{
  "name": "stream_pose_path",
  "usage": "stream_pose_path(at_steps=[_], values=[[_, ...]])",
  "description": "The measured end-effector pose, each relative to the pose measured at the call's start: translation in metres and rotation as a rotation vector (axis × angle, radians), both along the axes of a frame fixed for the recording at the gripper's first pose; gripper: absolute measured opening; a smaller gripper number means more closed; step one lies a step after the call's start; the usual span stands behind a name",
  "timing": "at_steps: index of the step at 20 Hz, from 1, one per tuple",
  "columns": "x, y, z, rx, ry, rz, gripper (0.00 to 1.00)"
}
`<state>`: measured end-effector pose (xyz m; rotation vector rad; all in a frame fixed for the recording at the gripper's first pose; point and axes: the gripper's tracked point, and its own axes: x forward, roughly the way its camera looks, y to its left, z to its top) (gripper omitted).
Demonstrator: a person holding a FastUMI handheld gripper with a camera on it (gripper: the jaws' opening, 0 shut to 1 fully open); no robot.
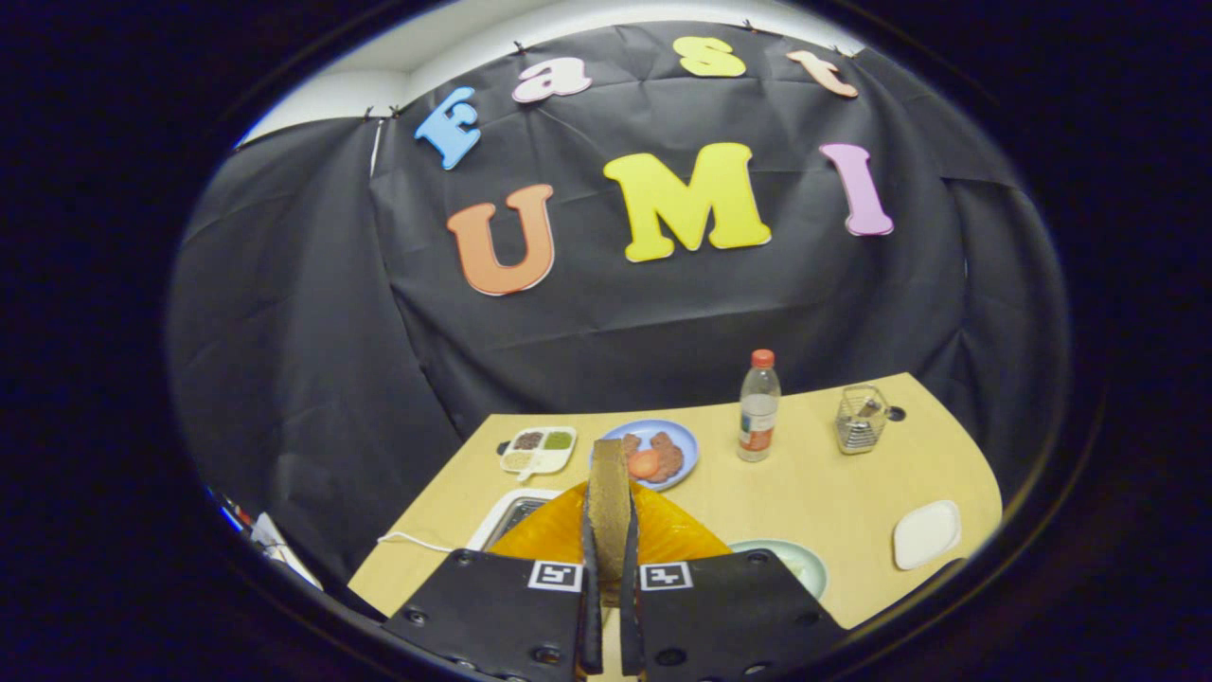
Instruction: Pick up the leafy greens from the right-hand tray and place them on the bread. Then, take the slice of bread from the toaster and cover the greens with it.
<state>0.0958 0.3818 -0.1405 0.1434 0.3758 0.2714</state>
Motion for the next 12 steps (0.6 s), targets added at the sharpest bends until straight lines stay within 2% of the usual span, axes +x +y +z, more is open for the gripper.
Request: stream_pose_path(at_steps=[4,8,12], values=[[0.007,-0.029,-0.045,-0.013,0.064,-0.035,0.07],[0.01,-0.036,-0.096,-0.02,0.122,-0.023,0.07],[0.01,-0.035,-0.138,0.044,0.18,-0.004,0.08]])
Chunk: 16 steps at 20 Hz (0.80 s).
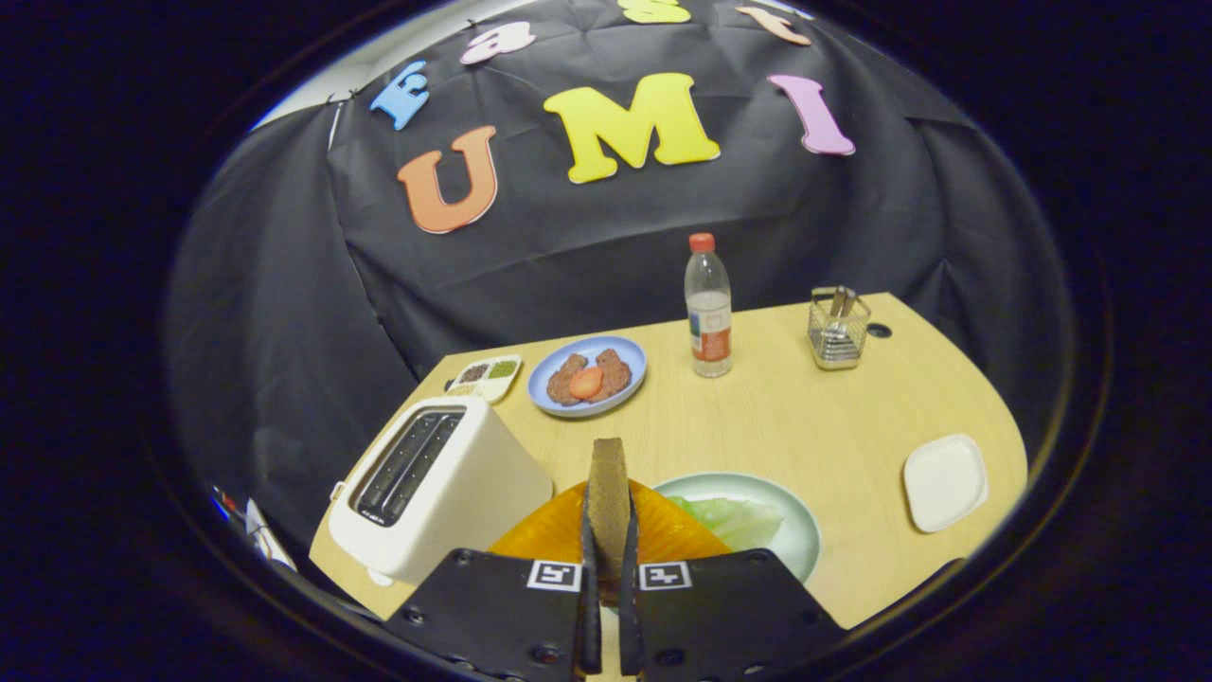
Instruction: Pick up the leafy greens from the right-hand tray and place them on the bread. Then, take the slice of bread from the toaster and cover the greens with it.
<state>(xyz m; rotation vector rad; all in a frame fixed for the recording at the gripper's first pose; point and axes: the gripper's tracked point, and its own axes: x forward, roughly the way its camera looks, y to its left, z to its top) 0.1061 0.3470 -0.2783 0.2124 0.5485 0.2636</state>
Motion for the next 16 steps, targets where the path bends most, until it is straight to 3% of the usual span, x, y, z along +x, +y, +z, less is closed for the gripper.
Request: stream_pose_path(at_steps=[8,10,13,16], values=[[0.006,-0.028,-0.035,0.047,0.032,-0.031,0.15],[0.007,-0.043,-0.039,0.003,0.025,-0.041,0.27],[0.006,-0.064,-0.036,-0.021,0.016,-0.063,0.66],[0.009,-0.086,-0.026,-0.035,-0.012,-0.086,0.72]])
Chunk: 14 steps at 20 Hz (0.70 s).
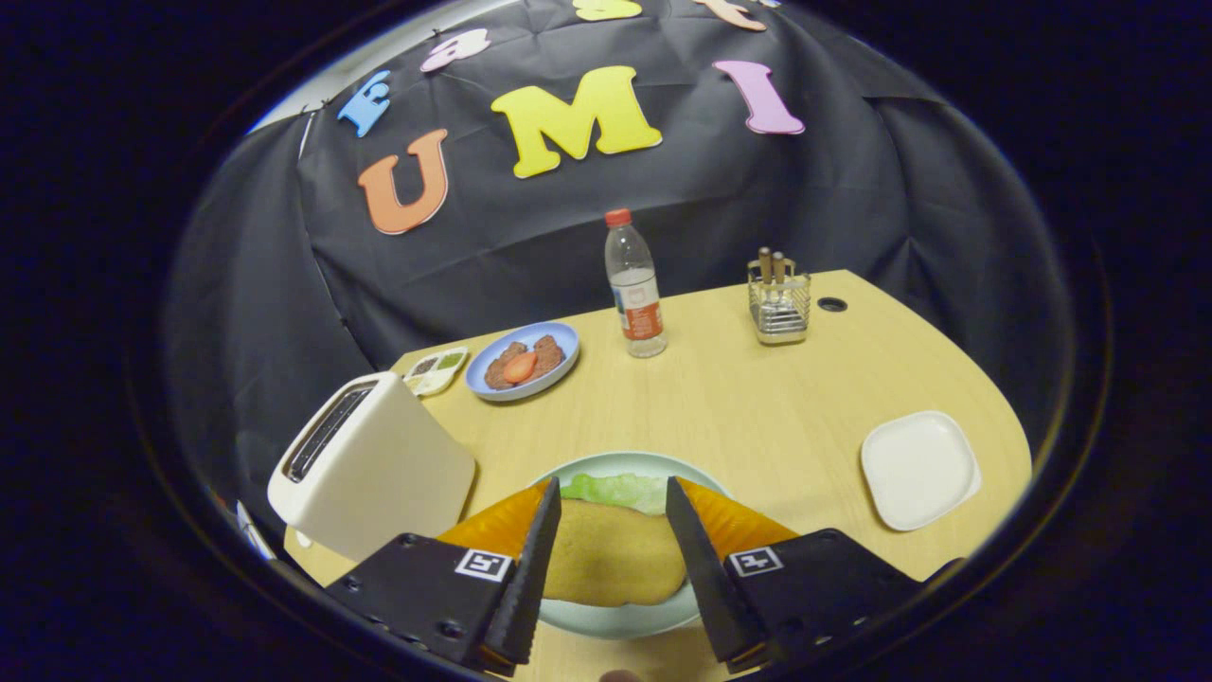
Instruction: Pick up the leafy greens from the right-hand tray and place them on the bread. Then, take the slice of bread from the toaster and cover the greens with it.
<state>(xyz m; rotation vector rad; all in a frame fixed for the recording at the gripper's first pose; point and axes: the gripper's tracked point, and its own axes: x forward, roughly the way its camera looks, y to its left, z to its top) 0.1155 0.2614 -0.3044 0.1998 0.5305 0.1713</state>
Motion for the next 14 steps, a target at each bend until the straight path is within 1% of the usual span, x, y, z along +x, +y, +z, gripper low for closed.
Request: stream_pose_path(at_steps=[3,6,8,9,11,14], values=[[0.003,-0.018,0.021,-0.014,-0.042,0.004,0.8],[0.002,-0.04,0.058,-0.052,-0.124,0.031,0.88],[-0.001,-0.061,0.09,-0.09,-0.19,0.049,0.9],[-0.003,-0.073,0.108,-0.106,-0.226,0.053,0.93],[-0.009,-0.1,0.146,-0.145,-0.29,0.054,0.97],[-0.021,-0.136,0.192,-0.186,-0.36,0.077,0.97]])
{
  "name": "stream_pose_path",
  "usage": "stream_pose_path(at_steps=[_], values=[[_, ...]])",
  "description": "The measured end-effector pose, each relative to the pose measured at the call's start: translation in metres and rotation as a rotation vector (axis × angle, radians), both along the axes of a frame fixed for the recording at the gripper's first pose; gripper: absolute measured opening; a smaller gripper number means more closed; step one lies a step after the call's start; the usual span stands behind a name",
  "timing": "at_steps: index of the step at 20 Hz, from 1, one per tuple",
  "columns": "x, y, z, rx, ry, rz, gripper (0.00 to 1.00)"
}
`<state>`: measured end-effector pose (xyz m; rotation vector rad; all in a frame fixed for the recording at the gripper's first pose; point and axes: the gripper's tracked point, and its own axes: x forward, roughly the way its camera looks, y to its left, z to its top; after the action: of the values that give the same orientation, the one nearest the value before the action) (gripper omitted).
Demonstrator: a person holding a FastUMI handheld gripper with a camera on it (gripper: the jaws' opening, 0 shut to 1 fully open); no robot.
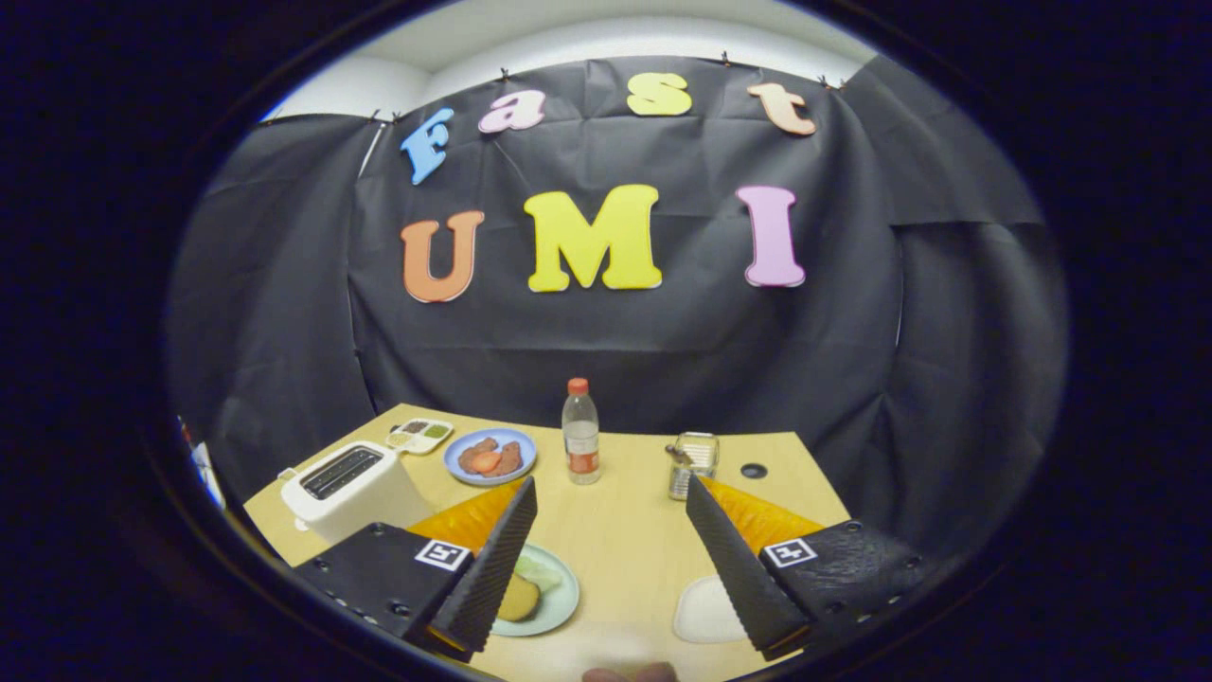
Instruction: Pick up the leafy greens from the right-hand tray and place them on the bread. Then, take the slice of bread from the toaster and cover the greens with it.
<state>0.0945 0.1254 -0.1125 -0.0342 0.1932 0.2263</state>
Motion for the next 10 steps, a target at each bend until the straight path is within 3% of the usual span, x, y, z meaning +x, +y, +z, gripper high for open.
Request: stream_pose_path(at_steps=[6,10], values=[[-0.033,-0.068,0.097,-0.028,-0.169,-0.036,0.96],[-0.059,-0.092,0.126,0.014,-0.178,-0.065,0.96]])
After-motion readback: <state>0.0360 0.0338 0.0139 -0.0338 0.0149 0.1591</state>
